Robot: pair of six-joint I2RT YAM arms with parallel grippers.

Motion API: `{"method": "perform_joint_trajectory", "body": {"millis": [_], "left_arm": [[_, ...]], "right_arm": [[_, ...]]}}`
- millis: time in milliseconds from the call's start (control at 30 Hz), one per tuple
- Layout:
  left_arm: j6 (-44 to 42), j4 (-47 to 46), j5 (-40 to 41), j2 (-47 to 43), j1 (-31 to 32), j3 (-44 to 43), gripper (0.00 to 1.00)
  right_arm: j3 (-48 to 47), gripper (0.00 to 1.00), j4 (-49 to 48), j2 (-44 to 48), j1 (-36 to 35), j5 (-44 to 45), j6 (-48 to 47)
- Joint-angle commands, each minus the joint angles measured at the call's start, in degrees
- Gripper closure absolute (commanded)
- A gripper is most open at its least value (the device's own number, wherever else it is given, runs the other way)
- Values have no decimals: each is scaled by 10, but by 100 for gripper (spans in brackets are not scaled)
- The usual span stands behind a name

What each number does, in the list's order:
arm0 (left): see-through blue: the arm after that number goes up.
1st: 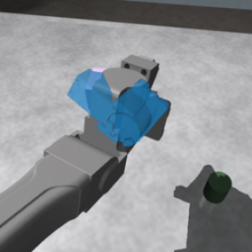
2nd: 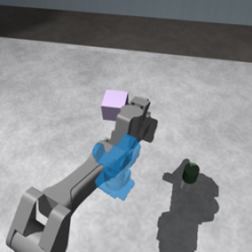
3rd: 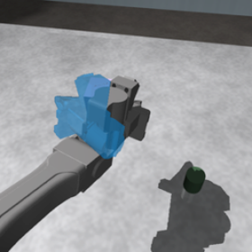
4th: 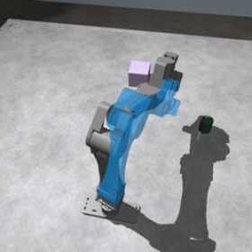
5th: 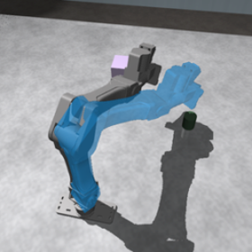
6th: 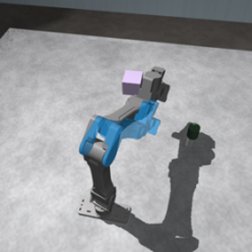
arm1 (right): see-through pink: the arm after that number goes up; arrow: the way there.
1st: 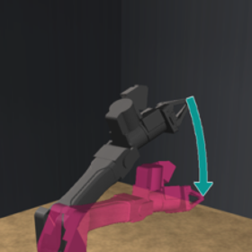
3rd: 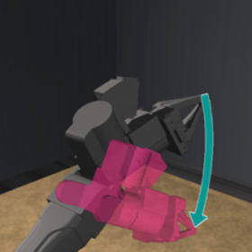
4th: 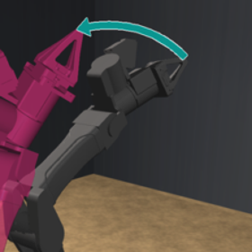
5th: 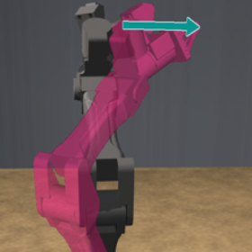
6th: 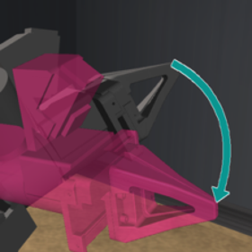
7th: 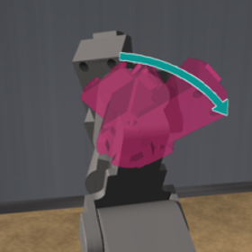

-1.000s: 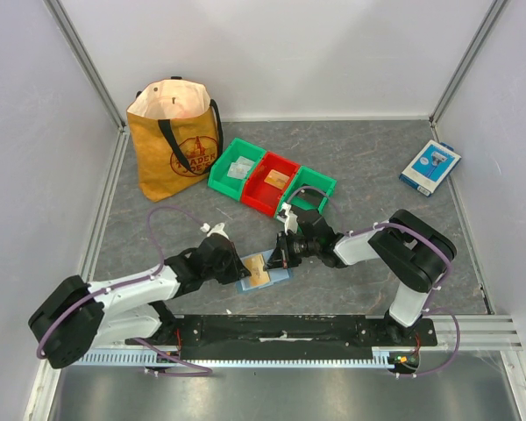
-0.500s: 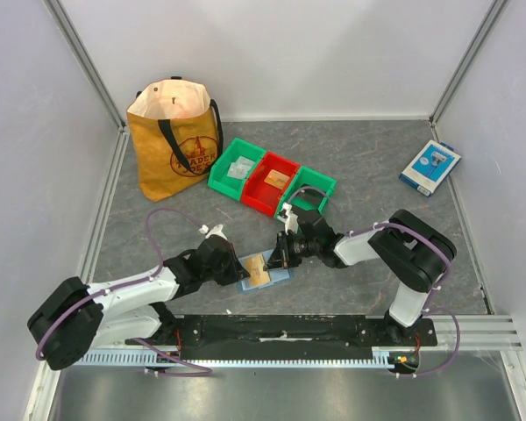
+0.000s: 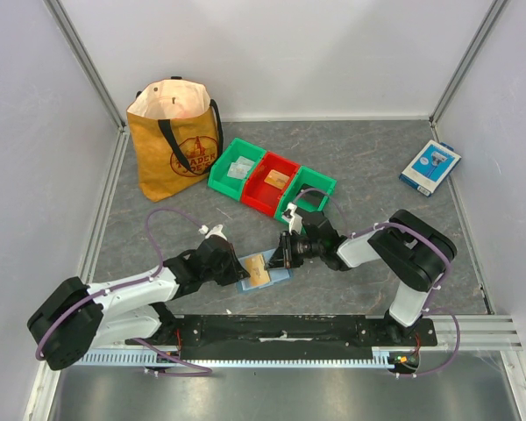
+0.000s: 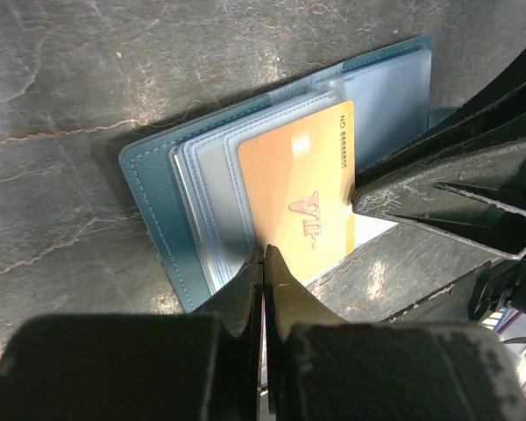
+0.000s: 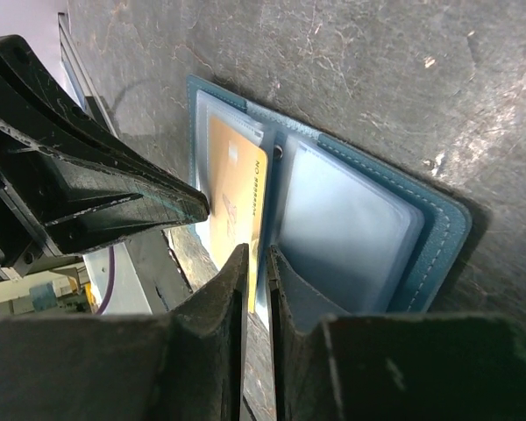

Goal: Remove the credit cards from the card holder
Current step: Remove the credit card from the card holder.

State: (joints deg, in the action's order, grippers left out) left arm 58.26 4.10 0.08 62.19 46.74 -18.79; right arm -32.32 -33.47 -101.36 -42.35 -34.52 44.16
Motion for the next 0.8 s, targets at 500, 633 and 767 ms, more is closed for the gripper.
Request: {"method": "perform_joint_trajectory", "body": {"millis": [500,633,767], "left_arm": [[2,29,25,7,-1,11,98],[2,29,25,7,-2,11,98],[2,28,23,9,-1,11,98]], "right_arm": [[-8,85,-14,-32,6,-12,-6],[-7,87,-18,-31,6,-17,-7],[-9,86,-19,-28,6,-20,-7]]}}
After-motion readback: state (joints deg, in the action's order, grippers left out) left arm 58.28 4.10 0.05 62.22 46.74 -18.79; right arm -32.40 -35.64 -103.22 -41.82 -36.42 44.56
